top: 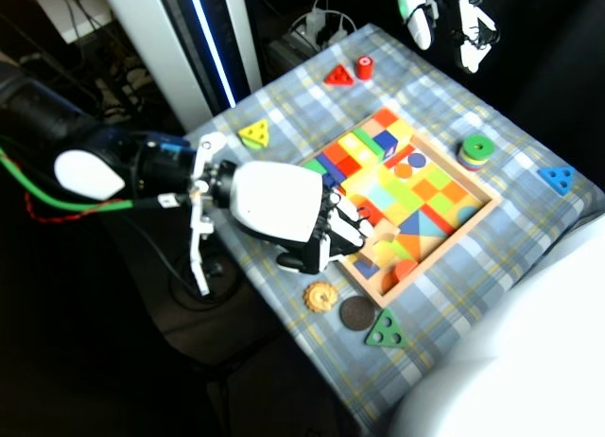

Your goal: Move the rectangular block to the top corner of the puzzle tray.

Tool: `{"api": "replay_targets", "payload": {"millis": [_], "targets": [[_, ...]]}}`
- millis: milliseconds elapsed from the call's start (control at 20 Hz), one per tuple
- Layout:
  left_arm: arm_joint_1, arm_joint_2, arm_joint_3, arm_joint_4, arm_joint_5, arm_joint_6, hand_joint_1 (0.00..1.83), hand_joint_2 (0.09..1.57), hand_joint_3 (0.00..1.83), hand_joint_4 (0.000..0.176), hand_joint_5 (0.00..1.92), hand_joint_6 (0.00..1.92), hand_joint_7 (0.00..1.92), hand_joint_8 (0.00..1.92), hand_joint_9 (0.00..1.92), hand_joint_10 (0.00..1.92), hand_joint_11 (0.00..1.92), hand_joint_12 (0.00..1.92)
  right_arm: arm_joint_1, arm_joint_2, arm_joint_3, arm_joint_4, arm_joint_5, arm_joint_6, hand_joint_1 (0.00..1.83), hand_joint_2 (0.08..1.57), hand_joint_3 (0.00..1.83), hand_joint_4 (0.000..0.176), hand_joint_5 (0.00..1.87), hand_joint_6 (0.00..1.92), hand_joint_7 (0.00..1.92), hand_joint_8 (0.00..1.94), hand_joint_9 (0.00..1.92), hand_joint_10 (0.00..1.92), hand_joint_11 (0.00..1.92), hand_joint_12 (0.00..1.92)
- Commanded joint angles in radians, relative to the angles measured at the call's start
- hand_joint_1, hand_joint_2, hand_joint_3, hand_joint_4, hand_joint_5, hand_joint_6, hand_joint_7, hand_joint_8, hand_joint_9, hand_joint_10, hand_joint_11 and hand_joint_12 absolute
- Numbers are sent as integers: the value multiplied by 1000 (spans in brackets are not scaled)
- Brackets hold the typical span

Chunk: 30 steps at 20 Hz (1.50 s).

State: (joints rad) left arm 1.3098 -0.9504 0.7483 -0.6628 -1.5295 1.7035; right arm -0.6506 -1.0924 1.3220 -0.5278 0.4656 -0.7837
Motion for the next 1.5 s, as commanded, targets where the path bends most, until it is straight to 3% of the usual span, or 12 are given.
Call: {"api": "replay_targets", "payload": {"millis": [0, 300, 450, 700, 800, 950, 1000, 1150, 1200, 1300, 1400, 1450], "targets": [[-10, 6, 8, 38, -108, -6, 679, 1400, 0, 10, 555, 5, 550, 4, 523, 4, 0, 1310, 7, -11, -12, 2, 72, 15, 1569, 1195, 4, 10, 556, 1, 1125, 1941, 1300, 1921, 1389, 1921], [-11, 6, 8, 40, -102, -6, 738, 1400, 0, 3, 555, 2, 533, 0, 512, 2, 0, 1278, 7, -29, -17, -55, 64, 15, 1589, 1200, 2, 0, 579, 6, 1197, 1941, 1402, 1921, 1500, 1921], [-12, 6, 9, 41, -98, -6, 770, 1396, 0, 0, 559, 2, 528, 1, 514, 2, 0, 1308, 9, -51, -8, -92, 49, 15, 1568, 1206, 3, 24, 575, 2, 1147, 1941, 1351, 1921, 1437, 1921], [-14, 6, 9, 43, -95, -6, 691, 1399, 0, 0, 553, 1, 544, 2, 526, 4, 0, 1292, 9, -65, 6, -95, 40, 20, 1585, 1195, 0, 0, 591, 5, 1174, 1941, 1378, 1921, 1465, 1921], [-14, 6, 8, 43, -96, -6, 660, 1406, 2, 0, 541, 0, 530, 0, 514, 0, 0, 1263, 9, -67, 5, -96, 40, 30, 1584, 1204, 1, 22, 592, 2, 1139, 1941, 1337, 1921, 1427, 1921], [-14, 5, 8, 43, -97, -6, 675, 1400, 0, 5, 545, 3, 534, 2, 521, 4, 0, 1279, 9, -79, 11, -105, 40, 36, 1589, 1190, 0, 0, 602, 3, 1135, 1941, 1338, 1921, 1429, 1921], [-14, 5, 8, 43, -97, -6, 670, 1399, 0, 9, 545, 2, 531, 0, 516, 1, 0, 1260, 9, -83, 17, -106, 39, 36, 1559, 1187, 0, 30, 597, 1, 1129, 1941, 1320, 1921, 1388, 1921], [-14, 4, 8, 43, -99, -7, 702, 1397, 0, 4, 549, 3, 533, 2, 507, 4, 0, 1219, 9, -94, 49, -87, 34, 36, 1580, 1203, 2, 14, 569, 0, 1169, 1941, 1358, 1921, 1439, 1921], [-14, 4, 8, 43, -98, -7, 695, 1398, 0, 16, 544, 0, 532, 2, 507, 3, 0, 1222, 9, -94, 61, -66, 34, 36, 1561, 1221, 8, 3, 565, 0, 1159, 1941, 1345, 1921, 1423, 1921], [-14, 4, 8, 43, -98, -7, 691, 1402, 1, 5, 546, 1, 534, 1, 512, 4, 0, 1240, 11, -94, 76, -47, 34, 36, 1588, 1224, 7, 7, 588, 4, 1165, 1941, 1338, 1921, 1409, 1921], [-14, 3, 8, 43, -98, -7, 680, 1405, 2, 10, 543, 1, 533, 1, 517, 6, 0, 1266, 18, -93, 83, -42, 34, 36, 1556, 1225, 5, 37, 574, 2, 1085, 1941, 1256, 1921, 1340, 1921], [-14, 3, 8, 43, -98, -7, 697, 1402, 0, 15, 546, 2, 531, 1, 515, 4, 0, 1277, 21, -93, 86, -43, 34, 35, 1533, 1234, 7, 21, 574, 2, 1055, 1941, 1240, 1921, 1335, 1921]]}}
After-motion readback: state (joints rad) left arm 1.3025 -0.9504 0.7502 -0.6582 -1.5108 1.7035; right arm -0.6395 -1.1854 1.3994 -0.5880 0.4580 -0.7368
